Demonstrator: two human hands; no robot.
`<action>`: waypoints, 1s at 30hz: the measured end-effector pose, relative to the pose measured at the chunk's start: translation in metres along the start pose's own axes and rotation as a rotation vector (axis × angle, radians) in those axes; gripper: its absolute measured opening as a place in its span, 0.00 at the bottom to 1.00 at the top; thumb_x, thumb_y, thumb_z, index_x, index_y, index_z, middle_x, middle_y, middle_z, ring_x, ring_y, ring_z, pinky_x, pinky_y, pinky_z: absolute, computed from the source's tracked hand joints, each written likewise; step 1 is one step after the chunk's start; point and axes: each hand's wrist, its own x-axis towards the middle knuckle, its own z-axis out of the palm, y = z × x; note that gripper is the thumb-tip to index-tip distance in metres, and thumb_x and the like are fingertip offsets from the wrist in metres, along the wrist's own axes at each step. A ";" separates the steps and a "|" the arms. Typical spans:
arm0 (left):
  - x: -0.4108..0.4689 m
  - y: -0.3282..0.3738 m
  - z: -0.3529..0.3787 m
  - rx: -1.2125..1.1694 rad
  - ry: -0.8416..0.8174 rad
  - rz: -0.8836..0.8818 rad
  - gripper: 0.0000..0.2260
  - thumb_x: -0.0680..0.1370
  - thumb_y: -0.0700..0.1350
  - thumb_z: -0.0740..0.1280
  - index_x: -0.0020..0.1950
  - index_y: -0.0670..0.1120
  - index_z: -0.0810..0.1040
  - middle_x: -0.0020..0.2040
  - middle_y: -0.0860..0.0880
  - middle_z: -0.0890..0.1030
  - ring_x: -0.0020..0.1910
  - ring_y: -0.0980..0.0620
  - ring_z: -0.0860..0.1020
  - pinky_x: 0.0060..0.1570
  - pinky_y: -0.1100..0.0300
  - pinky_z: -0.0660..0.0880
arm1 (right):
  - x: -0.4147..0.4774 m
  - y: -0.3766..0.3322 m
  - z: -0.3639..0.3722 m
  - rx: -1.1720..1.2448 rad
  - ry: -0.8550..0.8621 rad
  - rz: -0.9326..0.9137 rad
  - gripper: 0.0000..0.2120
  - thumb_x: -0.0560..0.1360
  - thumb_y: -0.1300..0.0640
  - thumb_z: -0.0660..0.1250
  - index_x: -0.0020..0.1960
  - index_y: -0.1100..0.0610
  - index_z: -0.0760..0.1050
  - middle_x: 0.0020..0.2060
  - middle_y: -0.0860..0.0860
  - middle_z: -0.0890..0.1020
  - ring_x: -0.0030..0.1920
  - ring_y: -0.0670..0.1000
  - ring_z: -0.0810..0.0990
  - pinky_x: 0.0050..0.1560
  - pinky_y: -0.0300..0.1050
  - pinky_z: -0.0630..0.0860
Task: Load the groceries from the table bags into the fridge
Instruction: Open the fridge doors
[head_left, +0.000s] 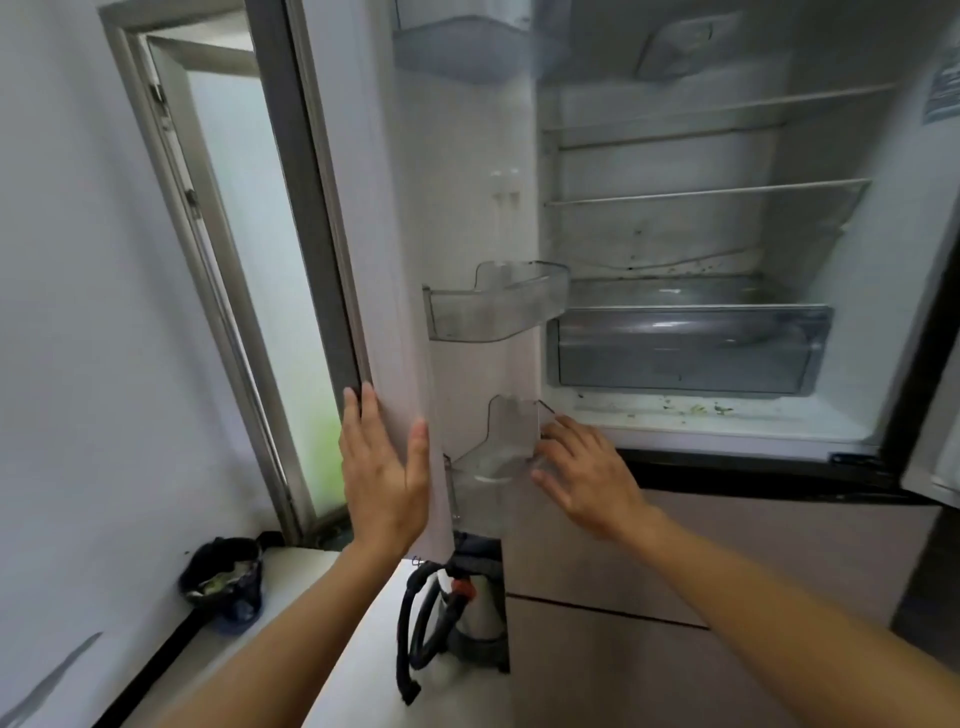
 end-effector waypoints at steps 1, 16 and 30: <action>0.005 -0.008 0.000 0.007 0.007 0.008 0.33 0.78 0.65 0.49 0.78 0.51 0.48 0.79 0.48 0.51 0.77 0.51 0.51 0.74 0.47 0.54 | 0.005 -0.002 0.004 0.015 0.012 -0.033 0.23 0.80 0.40 0.51 0.57 0.55 0.77 0.60 0.55 0.78 0.66 0.57 0.72 0.68 0.57 0.67; 0.049 -0.057 -0.012 0.027 0.059 -0.034 0.27 0.81 0.55 0.49 0.76 0.42 0.59 0.68 0.41 0.71 0.62 0.41 0.72 0.54 0.56 0.67 | 0.043 -0.047 0.044 0.081 0.215 -0.144 0.18 0.80 0.40 0.53 0.49 0.51 0.74 0.41 0.49 0.75 0.44 0.51 0.74 0.62 0.55 0.69; 0.053 0.027 -0.030 0.067 0.114 0.577 0.13 0.73 0.39 0.66 0.57 0.40 0.76 0.60 0.39 0.76 0.59 0.44 0.72 0.57 0.53 0.69 | 0.011 0.007 -0.019 -0.167 0.004 0.125 0.20 0.77 0.44 0.60 0.63 0.55 0.73 0.58 0.55 0.77 0.60 0.57 0.75 0.58 0.54 0.73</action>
